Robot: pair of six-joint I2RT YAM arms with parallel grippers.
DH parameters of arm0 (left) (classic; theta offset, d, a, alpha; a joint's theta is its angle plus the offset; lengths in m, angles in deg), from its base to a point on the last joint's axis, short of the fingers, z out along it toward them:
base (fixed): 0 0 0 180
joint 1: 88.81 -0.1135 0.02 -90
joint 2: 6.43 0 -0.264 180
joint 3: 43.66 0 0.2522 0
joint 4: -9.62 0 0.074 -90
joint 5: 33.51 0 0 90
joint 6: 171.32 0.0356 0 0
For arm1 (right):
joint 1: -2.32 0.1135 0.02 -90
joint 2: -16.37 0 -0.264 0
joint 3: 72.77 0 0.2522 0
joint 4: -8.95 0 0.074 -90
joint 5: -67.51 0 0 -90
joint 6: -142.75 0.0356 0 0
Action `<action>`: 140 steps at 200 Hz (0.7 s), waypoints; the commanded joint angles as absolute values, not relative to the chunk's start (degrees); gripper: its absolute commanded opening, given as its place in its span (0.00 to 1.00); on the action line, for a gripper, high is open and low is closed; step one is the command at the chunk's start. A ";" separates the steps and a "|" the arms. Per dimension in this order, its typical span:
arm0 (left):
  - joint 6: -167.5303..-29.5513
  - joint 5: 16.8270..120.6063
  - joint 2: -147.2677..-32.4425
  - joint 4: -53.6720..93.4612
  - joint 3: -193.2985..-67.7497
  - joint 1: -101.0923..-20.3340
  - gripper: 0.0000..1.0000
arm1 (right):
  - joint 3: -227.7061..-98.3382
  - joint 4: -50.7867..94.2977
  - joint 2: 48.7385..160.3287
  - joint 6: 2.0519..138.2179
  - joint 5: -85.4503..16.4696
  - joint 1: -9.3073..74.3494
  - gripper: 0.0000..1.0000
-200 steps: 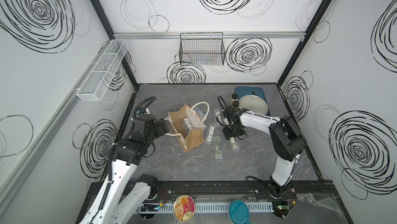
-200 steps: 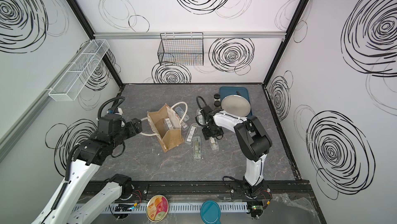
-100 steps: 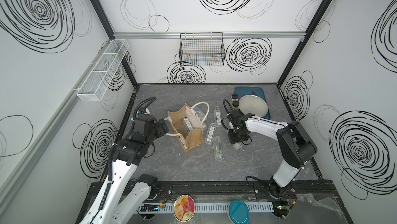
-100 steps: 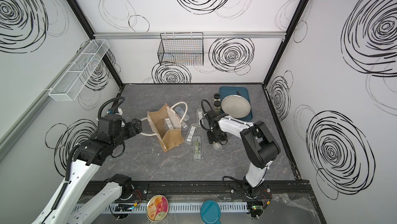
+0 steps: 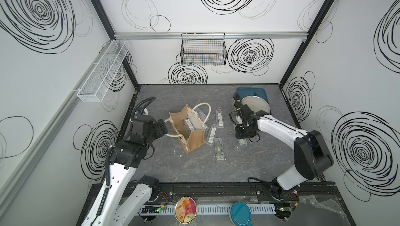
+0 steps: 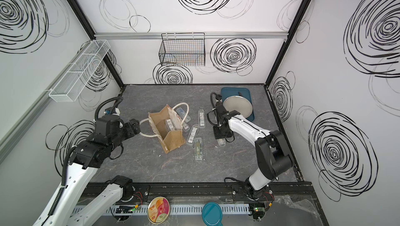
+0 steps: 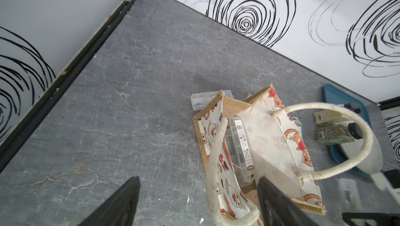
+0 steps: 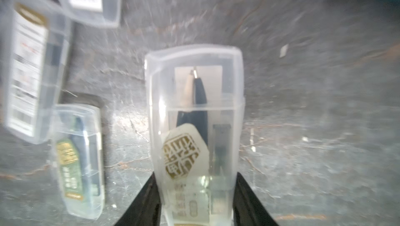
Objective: Put the compass set into the canvas bag
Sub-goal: Pick up the compass set at the center of the board, then place the compass set in the canvas bag.
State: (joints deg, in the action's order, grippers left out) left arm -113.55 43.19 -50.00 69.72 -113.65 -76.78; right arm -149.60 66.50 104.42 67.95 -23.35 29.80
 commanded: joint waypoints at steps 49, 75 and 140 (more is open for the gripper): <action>-112.66 43.01 -51.21 68.36 -114.32 -76.83 0.88 | -176.21 68.74 103.80 63.56 -19.18 40.92 0.44; -112.02 41.91 -51.75 69.15 -115.27 -76.33 0.88 | -188.98 68.75 113.97 61.99 -18.33 47.42 0.44; -110.94 41.02 -51.82 70.50 -115.74 -76.07 0.88 | -214.39 76.67 139.55 54.68 -15.88 57.38 0.44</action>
State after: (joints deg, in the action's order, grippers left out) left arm -111.93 42.23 -52.10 70.07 -114.85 -76.36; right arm -208.57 69.93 134.39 57.88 -18.55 55.25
